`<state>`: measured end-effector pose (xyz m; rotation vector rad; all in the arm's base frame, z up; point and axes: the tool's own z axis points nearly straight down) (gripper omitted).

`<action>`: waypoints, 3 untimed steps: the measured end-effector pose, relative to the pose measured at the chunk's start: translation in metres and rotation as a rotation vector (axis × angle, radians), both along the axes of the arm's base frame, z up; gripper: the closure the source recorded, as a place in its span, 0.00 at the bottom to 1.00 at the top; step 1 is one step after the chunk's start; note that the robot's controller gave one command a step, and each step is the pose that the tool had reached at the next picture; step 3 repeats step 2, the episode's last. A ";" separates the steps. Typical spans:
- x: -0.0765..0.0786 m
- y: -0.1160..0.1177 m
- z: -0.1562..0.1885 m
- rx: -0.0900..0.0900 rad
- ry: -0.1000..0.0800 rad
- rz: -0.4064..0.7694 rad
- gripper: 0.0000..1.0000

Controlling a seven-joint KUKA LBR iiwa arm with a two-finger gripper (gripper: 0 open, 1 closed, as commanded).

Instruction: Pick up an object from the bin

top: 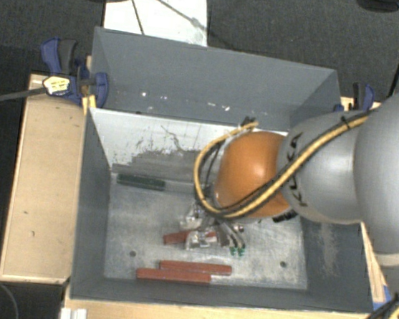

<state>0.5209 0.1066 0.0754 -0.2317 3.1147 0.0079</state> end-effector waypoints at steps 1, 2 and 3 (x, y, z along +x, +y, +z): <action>0.000 0.000 0.000 0.000 0.000 -0.002 1.00; 0.007 0.001 0.207 -0.006 0.018 -0.029 1.00; 0.007 0.001 0.207 -0.006 0.018 -0.029 1.00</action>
Offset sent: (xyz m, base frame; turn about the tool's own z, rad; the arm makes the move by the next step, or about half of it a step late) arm 0.0081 0.0015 0.2386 0.0284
